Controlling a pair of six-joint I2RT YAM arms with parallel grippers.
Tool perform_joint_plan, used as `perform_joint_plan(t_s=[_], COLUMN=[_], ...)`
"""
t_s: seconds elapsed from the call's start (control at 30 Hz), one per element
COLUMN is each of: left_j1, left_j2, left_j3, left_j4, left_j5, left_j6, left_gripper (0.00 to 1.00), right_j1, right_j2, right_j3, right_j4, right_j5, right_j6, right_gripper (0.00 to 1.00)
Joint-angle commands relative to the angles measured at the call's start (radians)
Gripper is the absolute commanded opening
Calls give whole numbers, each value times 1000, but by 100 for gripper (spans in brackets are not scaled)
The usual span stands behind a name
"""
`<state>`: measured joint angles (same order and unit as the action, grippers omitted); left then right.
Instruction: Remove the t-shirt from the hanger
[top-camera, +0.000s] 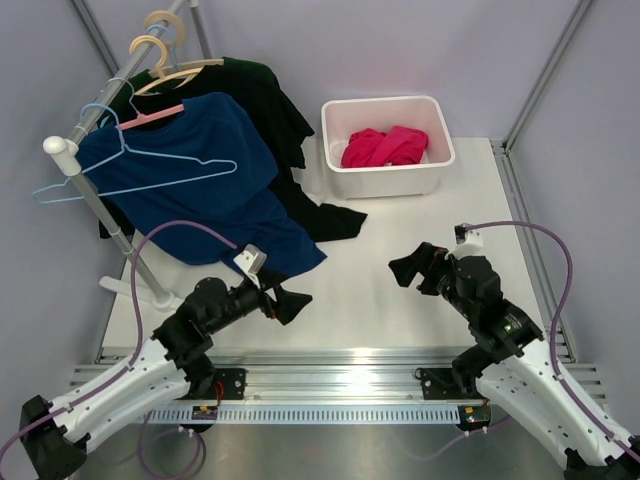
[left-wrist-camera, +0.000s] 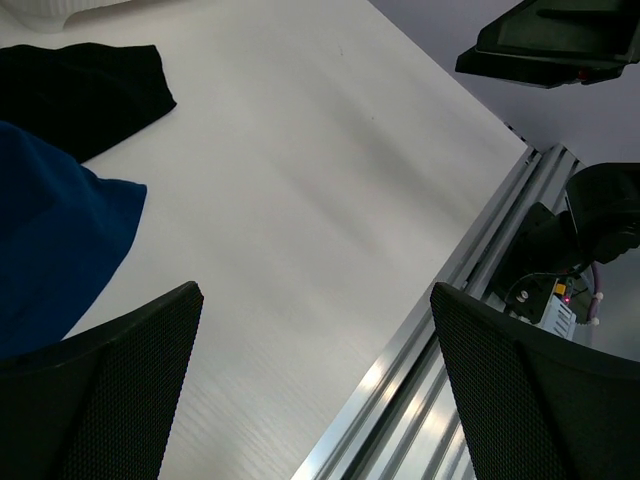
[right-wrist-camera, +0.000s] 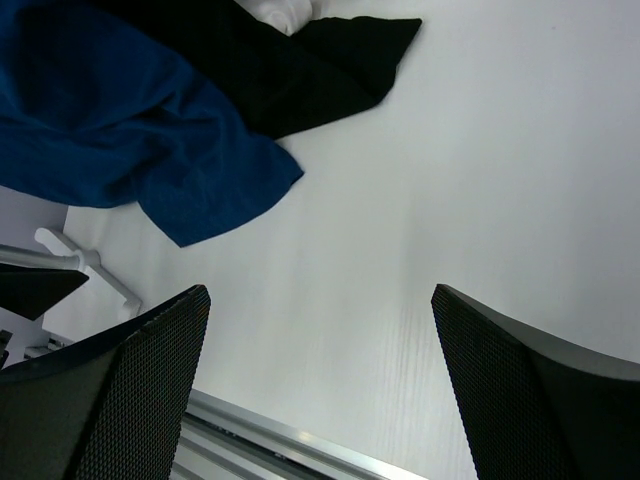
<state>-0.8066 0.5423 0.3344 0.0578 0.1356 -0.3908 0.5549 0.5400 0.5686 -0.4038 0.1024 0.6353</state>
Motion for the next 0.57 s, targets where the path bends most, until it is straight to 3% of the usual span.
perform_joint_plan(t_s=[0.0,0.53], left_j1=[-13,-14], left_j2=[-31,-51], left_j3=[41,31], left_j4=[48,39], left_j5=[50,13], left_j6=[24,27], left_gripper=[99,99], right_j1=[5,5], right_j2=[-44,-106], right_j3=[19,-4], right_j4=[46,66], right_j5=[-23,-27], right_j6=[-29,-23], right_gripper=[99,100])
